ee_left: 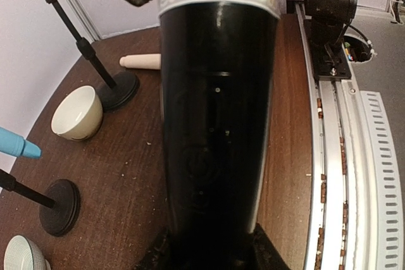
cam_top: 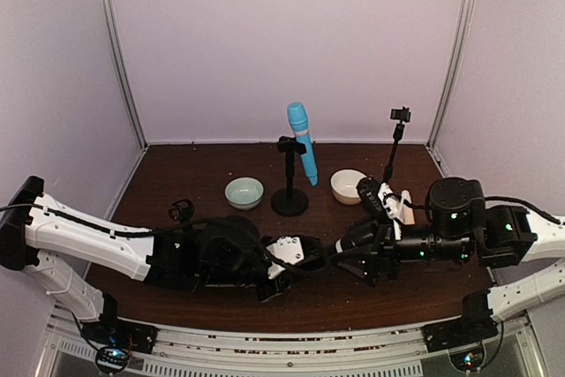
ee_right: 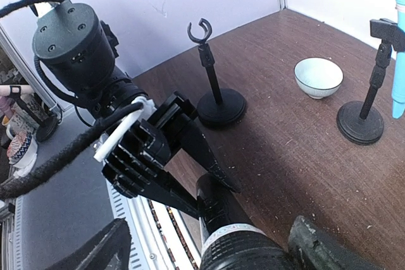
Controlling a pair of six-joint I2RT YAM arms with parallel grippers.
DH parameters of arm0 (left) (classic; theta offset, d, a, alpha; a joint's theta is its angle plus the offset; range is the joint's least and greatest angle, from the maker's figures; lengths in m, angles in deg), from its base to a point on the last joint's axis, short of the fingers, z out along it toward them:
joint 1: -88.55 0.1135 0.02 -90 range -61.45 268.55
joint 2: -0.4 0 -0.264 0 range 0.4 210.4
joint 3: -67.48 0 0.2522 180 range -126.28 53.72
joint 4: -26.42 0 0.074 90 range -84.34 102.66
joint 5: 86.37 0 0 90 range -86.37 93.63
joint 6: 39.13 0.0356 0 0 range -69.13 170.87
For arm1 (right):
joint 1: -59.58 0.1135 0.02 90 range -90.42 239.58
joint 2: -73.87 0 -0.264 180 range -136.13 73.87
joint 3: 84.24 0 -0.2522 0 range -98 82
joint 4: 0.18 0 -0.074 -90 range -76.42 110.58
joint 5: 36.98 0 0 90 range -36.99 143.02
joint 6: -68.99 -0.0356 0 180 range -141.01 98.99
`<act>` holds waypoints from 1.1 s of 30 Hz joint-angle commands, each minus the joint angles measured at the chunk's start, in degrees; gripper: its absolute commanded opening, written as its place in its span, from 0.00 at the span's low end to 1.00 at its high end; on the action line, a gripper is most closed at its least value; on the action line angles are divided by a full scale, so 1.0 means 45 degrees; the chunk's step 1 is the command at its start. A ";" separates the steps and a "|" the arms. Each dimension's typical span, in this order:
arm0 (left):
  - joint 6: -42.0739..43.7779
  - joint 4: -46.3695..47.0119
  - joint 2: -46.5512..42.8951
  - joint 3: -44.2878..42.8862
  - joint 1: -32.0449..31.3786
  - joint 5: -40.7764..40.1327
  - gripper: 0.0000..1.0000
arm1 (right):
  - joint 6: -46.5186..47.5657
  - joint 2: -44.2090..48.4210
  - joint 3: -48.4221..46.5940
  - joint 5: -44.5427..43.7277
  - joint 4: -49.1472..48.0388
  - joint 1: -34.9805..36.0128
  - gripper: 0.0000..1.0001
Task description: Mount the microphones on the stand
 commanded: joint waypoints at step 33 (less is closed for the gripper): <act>-0.2800 -0.3914 -0.4244 0.0666 -0.0002 -0.6853 0.66 | 0.0153 -0.0215 0.0106 -0.0016 0.0784 -0.1811 0.00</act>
